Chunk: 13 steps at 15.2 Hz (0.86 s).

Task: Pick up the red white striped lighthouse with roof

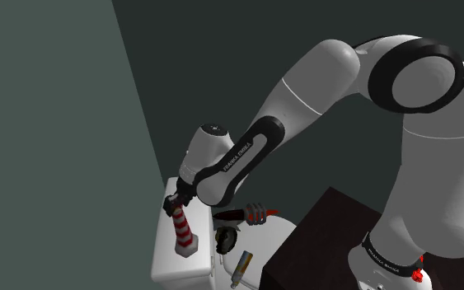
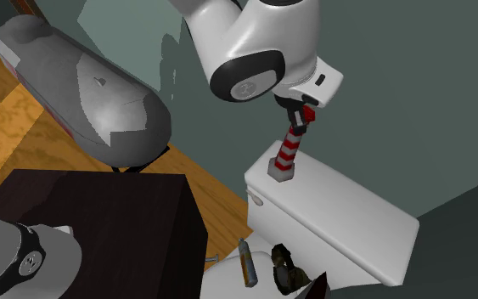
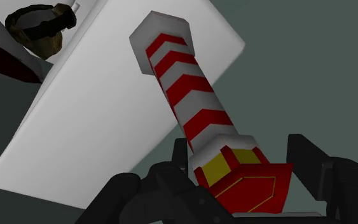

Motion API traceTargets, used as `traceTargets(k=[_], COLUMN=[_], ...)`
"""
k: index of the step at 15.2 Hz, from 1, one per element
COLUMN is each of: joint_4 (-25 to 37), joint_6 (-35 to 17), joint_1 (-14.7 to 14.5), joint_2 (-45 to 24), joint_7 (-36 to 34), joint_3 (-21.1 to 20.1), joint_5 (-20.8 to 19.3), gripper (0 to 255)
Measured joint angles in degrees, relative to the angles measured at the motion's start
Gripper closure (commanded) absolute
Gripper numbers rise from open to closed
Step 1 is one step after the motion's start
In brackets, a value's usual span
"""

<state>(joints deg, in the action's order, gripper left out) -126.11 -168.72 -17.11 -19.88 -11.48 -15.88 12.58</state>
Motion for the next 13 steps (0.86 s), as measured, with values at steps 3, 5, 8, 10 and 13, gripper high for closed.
traceTargets(k=[3, 5, 8, 10, 13], joint_4=[0.0, -0.1, 0.3, 0.3, 0.9], joint_6=[1.8, 3.2, 5.2, 6.7, 8.5], joint_1=[0.0, 0.1, 0.1, 0.3, 0.3], joint_2=[1.8, 3.4, 5.0, 6.4, 7.7], joint_7=[-0.4, -0.6, -1.1, -1.1, -1.5], joint_3=[0.0, 0.0, 0.0, 0.0, 0.0], joint_5=[0.0, 0.1, 0.0, 0.2, 0.0], gripper=[255, 255, 255, 255, 255])
